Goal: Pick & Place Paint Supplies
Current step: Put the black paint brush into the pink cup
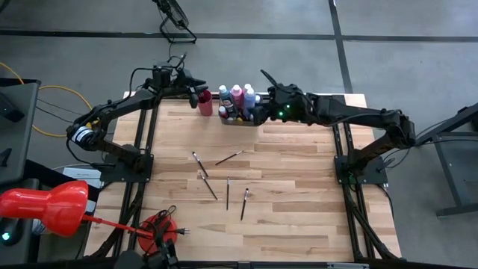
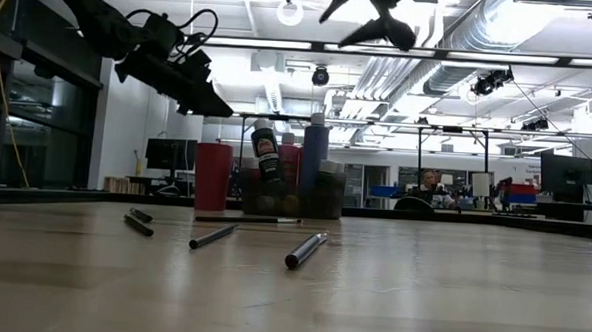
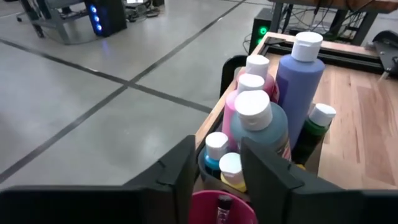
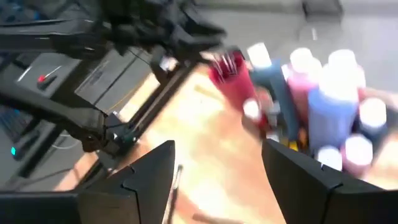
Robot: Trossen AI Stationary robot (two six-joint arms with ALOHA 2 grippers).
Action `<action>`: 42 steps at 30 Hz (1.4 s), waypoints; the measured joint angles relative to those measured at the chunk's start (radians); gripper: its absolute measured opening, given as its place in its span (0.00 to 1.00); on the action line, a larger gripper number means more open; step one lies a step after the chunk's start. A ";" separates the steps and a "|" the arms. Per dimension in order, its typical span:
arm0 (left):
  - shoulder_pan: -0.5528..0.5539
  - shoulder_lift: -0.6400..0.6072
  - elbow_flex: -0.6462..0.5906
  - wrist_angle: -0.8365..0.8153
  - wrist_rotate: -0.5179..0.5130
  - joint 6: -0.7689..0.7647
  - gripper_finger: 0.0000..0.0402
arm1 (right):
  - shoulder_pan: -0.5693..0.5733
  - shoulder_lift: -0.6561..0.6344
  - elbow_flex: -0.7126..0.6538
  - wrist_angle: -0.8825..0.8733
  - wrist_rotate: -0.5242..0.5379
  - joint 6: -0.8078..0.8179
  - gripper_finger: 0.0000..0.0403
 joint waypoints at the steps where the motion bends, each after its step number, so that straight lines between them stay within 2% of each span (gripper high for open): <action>1: 0.000 0.000 0.000 -0.003 0.000 0.005 0.32 | 0.002 0.000 0.000 -0.026 -0.013 0.049 0.58; 7: 0.000 0.000 0.000 -0.002 0.000 0.019 0.40 | 0.065 0.012 0.000 -0.156 -0.047 0.324 0.58; 12: 0.000 0.000 0.000 -0.002 0.001 0.021 0.41 | 0.166 0.064 0.000 -0.226 -0.046 0.532 0.58; 20: 0.000 0.000 0.000 -0.002 0.032 0.029 0.41 | 0.295 0.197 0.000 -0.239 -0.054 0.800 0.58; 35: 0.000 0.000 0.000 -0.004 0.038 0.028 0.41 | 0.345 0.453 0.000 -0.217 -0.301 1.013 0.58; 42: 0.000 0.000 0.000 -0.005 0.038 0.029 0.41 | 0.375 0.515 0.000 -0.136 -0.343 1.107 0.58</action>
